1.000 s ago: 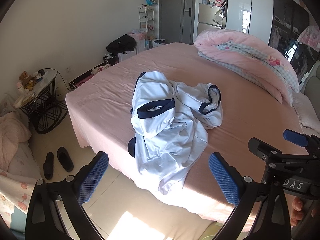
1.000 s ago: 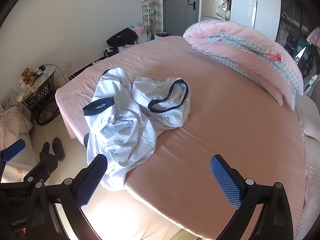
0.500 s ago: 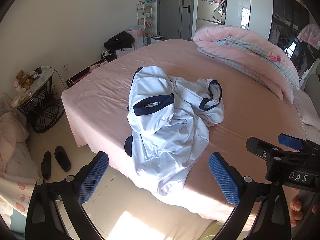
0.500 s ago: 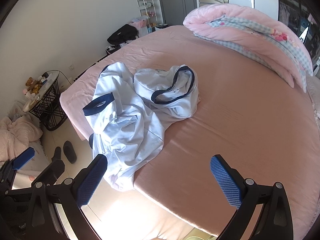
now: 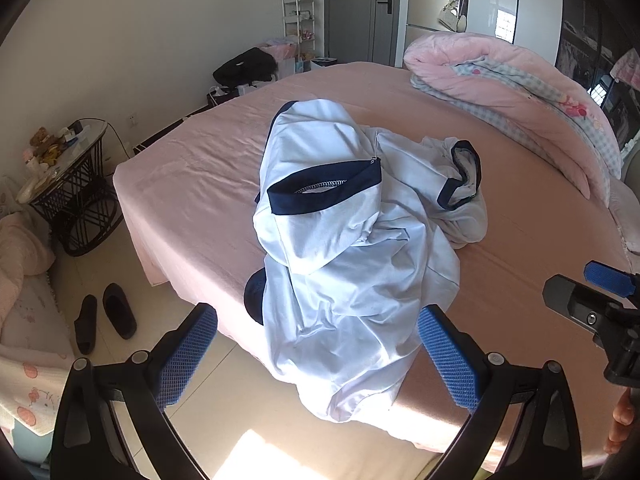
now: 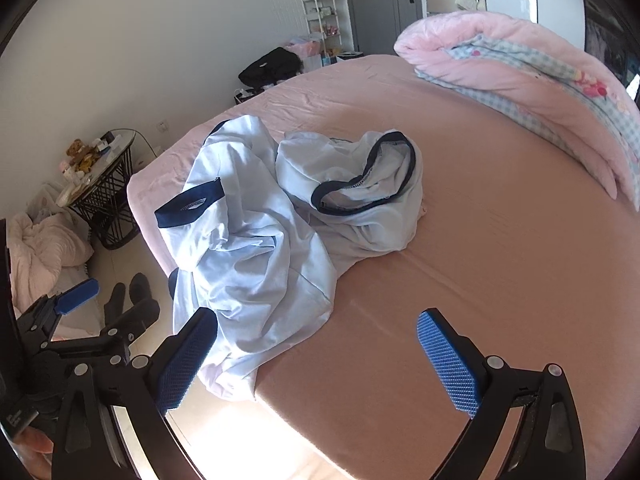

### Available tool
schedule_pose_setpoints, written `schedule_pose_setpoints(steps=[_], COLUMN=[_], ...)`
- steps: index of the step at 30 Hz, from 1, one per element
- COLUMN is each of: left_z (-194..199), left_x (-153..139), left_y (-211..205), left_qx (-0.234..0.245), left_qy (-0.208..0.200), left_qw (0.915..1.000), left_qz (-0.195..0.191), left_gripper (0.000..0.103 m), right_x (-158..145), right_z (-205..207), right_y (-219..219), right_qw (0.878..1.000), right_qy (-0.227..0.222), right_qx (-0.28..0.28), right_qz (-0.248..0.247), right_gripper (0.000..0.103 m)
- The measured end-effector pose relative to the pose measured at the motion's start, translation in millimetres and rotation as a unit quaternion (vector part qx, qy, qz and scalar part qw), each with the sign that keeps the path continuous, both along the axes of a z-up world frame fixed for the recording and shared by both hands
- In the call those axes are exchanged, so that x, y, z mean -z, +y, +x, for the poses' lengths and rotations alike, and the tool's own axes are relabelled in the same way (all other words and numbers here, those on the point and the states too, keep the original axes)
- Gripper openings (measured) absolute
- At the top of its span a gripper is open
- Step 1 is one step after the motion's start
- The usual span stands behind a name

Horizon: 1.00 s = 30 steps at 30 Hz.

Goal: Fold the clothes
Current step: 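Move both tools toward the white garment on the bed, then grasp the white garment's navy-trimmed edge with the left tool while the right tool grasps cloth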

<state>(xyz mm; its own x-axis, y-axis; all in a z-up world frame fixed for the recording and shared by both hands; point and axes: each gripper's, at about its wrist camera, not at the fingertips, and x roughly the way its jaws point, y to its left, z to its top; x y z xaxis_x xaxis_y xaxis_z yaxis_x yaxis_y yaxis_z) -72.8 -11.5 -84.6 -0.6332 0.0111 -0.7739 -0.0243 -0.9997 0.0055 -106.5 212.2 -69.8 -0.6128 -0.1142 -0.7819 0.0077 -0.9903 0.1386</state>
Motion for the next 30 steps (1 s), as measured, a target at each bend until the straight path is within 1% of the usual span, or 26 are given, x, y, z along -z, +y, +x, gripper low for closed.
schedule_pose_setpoints(steps=[3, 5, 6, 8, 11, 14, 16, 18, 20, 25, 30], left_z=[-11.3, -14.4, -15.3, -18.7, -26.6, -34.4, -39.8, -46.3, -51.6, -60.4, -65.3], left_x=[7.5, 9.3, 9.7, 11.8, 17.1, 21.8, 24.8, 28.6, 32.5, 42.5, 50.5], left_y=[-2.9, -4.9, -5.8, -7.5, -11.8, -18.4, -23.3, -26.8, -29.1, -32.1, -28.4], left_qx=[0.000, 0.001, 0.003, 0.006, 0.006, 0.004, 0.001, -0.005, -0.006, -0.003, 0.000], left_qy=[-0.005, -0.002, 0.002, 0.005, 0.002, 0.002, 0.002, 0.001, 0.001, 0.000, -0.002], left_qw=[0.9999, 0.9998, 0.9998, 0.9997, 0.9997, 0.9993, 0.9989, 0.9990, 0.9988, 0.9980, 0.9977], left_qz=[0.012, 0.017, 0.020, 0.024, 0.024, 0.036, 0.046, 0.045, 0.048, 0.063, 0.067], left_gripper=[0.102, 0.102, 0.102, 0.102, 0.102, 0.102, 0.102, 0.102, 0.102, 0.102, 0.102], right_x=[10.0, 16.7, 20.1, 27.5, 39.0, 50.4, 58.9, 66.7, 71.3, 76.0, 80.5], right_z=[-11.1, -18.5, -22.2, -27.9, -37.2, -46.0, -51.8, -55.7, -57.8, -61.9, -66.9], right_y=[-4.8, -8.1, -9.7, -10.3, -6.4, 1.9, 9.0, 14.9, 19.1, 26.1, 27.9], right_qw=[1.000, 0.999, 0.999, 0.998, 0.997, 0.997, 0.996, 0.995, 0.994, 0.992, 0.991], right_qy=[-0.014, -0.024, -0.028, -0.039, -0.054, -0.064, -0.073, -0.079, -0.076, -0.069, -0.064], right_qx=[-0.017, -0.028, -0.033, -0.041, -0.047, -0.043, -0.032, -0.026, -0.020, -0.015, -0.011], right_qz=[0.011, 0.019, 0.022, 0.026, 0.018, -0.004, -0.029, -0.060, -0.076, -0.108, -0.119], right_gripper=[0.098, 0.090, 0.088, 0.087, 0.087, 0.087, 0.087, 0.087, 0.087, 0.087, 0.087])
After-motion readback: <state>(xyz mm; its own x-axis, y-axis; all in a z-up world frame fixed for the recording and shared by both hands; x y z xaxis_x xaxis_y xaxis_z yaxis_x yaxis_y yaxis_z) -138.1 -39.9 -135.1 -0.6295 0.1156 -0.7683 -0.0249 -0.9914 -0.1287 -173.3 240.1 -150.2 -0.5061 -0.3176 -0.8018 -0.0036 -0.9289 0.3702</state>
